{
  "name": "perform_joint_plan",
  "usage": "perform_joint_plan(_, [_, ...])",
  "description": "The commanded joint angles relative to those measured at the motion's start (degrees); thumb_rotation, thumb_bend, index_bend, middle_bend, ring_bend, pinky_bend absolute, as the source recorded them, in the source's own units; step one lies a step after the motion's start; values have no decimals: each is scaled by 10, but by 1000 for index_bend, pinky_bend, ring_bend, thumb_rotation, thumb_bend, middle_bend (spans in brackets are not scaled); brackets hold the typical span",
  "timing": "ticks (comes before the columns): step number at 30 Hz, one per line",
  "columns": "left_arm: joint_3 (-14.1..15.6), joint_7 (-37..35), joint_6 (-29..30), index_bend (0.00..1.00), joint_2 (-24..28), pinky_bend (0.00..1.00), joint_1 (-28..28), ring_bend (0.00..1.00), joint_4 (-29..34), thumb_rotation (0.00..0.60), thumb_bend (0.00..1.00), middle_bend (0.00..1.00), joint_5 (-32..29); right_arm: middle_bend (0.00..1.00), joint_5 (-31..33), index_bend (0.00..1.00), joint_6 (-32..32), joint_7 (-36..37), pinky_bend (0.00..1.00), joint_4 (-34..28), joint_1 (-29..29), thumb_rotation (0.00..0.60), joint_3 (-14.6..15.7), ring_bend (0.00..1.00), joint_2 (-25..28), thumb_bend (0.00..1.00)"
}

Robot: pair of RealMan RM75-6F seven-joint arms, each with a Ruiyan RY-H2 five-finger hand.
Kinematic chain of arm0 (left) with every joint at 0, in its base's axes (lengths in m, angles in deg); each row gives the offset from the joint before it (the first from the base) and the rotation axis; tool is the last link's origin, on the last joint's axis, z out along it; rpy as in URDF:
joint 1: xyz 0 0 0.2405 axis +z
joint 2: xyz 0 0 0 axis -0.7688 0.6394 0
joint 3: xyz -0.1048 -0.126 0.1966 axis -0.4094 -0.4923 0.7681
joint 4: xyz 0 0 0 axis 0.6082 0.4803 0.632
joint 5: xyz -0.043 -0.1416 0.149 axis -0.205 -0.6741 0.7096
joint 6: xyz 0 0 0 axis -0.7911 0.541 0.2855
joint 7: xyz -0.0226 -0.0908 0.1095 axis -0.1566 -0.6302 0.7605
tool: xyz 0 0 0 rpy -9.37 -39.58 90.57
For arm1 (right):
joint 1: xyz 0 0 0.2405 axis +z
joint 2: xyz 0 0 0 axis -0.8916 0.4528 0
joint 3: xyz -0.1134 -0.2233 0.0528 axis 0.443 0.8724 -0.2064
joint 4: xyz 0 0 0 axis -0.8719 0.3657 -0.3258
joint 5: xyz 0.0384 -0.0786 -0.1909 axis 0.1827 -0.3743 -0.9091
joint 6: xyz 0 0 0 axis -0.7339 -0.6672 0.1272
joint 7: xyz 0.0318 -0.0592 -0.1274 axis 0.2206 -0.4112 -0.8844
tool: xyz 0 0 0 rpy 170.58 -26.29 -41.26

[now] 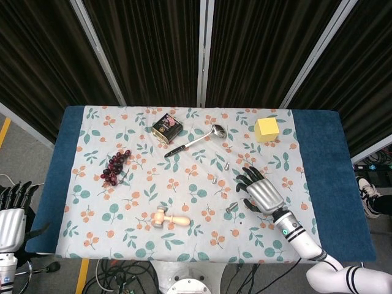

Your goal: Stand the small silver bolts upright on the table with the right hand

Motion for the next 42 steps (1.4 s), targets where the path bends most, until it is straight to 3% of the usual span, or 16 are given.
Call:
perform_joint_plan(1, [1, -1, 2, 131, 0, 0, 2, 0, 0, 600, 0, 69, 0, 210, 2, 406, -7, -14, 0, 16, -5, 600, 4, 0, -20, 302])
perform_joint_plan(15, [3, -20, 5, 132, -3, 0, 8, 0, -12, 600, 0, 68, 2, 216, 33, 406, -48, -58, 0, 65, 3, 600, -9, 0, -85, 301])
perform_joint_plan(31, [5, -33, 4, 132, -5, 0, 10, 0, -19, 600, 0, 69, 3, 216, 32, 463, -52, -77, 0, 78, -3, 600, -9, 0, -94, 302])
perform_joint_plan(42, [5, -35, 5, 132, -5, 0, 11, 0, -21, 600, 0, 68, 6, 249, 15, 555, -25, -100, 0, 73, -13, 600, -8, 0, -88, 359])
